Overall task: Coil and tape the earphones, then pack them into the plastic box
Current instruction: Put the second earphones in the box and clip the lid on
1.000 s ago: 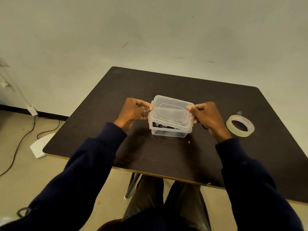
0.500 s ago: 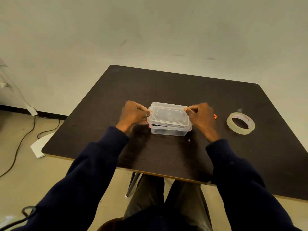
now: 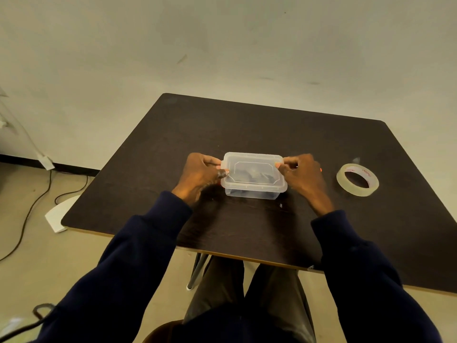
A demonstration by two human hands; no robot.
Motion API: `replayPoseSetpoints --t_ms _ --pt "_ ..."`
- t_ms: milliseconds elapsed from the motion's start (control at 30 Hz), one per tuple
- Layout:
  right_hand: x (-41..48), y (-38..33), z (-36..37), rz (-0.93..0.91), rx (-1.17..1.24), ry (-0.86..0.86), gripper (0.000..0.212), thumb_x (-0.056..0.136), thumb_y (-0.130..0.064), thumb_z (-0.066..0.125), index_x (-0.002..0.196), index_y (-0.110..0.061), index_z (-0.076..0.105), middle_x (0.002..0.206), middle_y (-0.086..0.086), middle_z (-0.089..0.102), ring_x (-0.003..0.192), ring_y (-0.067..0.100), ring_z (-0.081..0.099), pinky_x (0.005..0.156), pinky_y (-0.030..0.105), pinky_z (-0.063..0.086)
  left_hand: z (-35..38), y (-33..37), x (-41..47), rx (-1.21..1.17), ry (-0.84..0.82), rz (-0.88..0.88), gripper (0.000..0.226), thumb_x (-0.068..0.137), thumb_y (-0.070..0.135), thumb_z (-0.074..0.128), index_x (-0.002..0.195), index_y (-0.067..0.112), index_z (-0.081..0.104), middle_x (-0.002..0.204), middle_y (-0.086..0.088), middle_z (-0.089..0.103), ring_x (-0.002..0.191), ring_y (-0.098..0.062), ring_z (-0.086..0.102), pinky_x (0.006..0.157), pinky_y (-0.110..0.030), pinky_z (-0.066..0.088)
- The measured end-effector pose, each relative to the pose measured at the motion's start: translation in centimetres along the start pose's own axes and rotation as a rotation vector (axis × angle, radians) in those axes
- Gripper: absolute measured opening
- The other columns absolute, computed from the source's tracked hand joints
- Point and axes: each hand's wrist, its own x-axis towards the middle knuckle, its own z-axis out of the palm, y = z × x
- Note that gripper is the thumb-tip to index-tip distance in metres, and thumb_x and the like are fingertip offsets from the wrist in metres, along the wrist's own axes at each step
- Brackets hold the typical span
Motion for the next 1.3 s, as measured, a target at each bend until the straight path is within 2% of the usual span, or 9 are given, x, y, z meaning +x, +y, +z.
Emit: replayPoseSetpoints --t_ms 267,433,500,633,833,933,1033,1167,1300 --pt "0.3 1.1 0.2 0.033 -0.059 0.012 0.023 0.097 -0.017 0.068 0.099 0.005 0.077 0.102 0.020 0.076 0.083 0.033 0.071 0.075 0.041 0.061 0.6 -0.7 0.7 -0.100 0.019 0.011 0.016 0.086 0.008 0.081 0.102 0.005 0.078 0.095 -0.010 0.079 0.087 -0.023 0.078 0.080 -0.043 0.065" --pt "-0.8 1.9 0.4 0.118 0.273 0.039 0.025 0.094 -0.026 0.073 0.115 -0.014 0.077 0.092 -0.010 0.075 0.080 0.009 0.073 0.069 0.025 0.060 0.3 -1.6 1.2 -0.162 -0.010 -0.110 0.045 0.082 0.021 0.086 0.121 0.004 0.070 0.105 -0.011 0.076 0.099 -0.024 0.075 0.090 -0.040 0.063" --pt "-1.0 2.8 0.8 0.203 0.456 -0.002 0.025 0.094 -0.031 0.073 0.110 -0.013 0.079 0.097 -0.004 0.078 0.089 0.016 0.076 0.077 0.034 0.064 -0.1 -1.7 1.3 -0.200 -0.039 -0.153 0.053 0.080 0.023 0.087 0.126 0.005 0.067 0.109 -0.010 0.075 0.102 -0.022 0.073 0.095 -0.040 0.061" --pt "-1.4 3.0 1.1 0.268 0.559 -0.039 0.025 0.096 -0.035 0.068 0.106 -0.015 0.077 0.104 -0.003 0.076 0.096 0.018 0.075 0.088 0.041 0.062 -0.5 -0.8 1.8 -0.138 -0.226 -0.147 0.027 0.093 0.015 0.074 0.120 0.013 0.072 0.114 -0.005 0.075 0.110 -0.019 0.070 0.107 -0.042 0.054" --pt "-0.6 2.5 0.0 0.298 0.499 -0.163 0.026 0.095 -0.038 0.068 0.097 -0.013 0.078 0.109 0.005 0.077 0.096 0.020 0.075 0.085 0.044 0.063 -1.3 1.4 2.9 -0.017 -0.351 -0.226 0.015 0.095 0.004 0.068 0.107 0.009 0.075 0.112 -0.010 0.074 0.106 -0.022 0.070 0.095 -0.039 0.059" --pt "-0.4 2.0 -0.5 0.291 0.387 -0.128 0.027 0.091 -0.038 0.073 0.095 -0.012 0.079 0.096 0.004 0.076 0.075 0.012 0.070 0.064 0.026 0.060 -1.4 1.8 2.9 -0.022 -0.324 -0.253 0.015 0.093 0.002 0.072 0.107 0.000 0.075 0.097 -0.012 0.076 0.083 -0.018 0.073 0.074 -0.033 0.065" --pt "-0.3 1.7 -0.5 0.277 0.363 -0.064 0.029 0.088 -0.033 0.079 0.094 -0.005 0.078 0.083 0.007 0.075 0.062 0.012 0.068 0.051 0.020 0.056 -0.8 1.8 2.3 -0.020 -0.202 -0.217 0.013 0.088 0.001 0.078 0.099 -0.005 0.074 0.097 -0.017 0.075 0.081 -0.021 0.074 0.065 -0.030 0.065" --pt "0.0 1.5 0.0 0.200 0.096 0.091 0.031 0.080 -0.038 0.086 0.083 -0.008 0.078 0.074 0.005 0.074 0.065 0.022 0.073 0.066 0.043 0.064 -0.3 1.2 2.1 0.074 -0.040 -0.097 0.009 0.084 0.006 0.083 0.085 -0.001 0.077 0.092 -0.018 0.077 0.083 -0.027 0.078 0.074 -0.042 0.066" --pt "0.2 1.1 0.1 0.159 -0.092 0.119 0.036 0.079 -0.044 0.085 0.080 -0.009 0.076 0.075 0.007 0.073 0.067 0.021 0.070 0.072 0.045 0.063 0.1 0.7 2.7 0.289 0.032 0.006 0.016 0.081 0.019 0.088 0.078 0.005 0.079 0.081 -0.012 0.077 0.080 -0.027 0.077 0.080 -0.050 0.065"
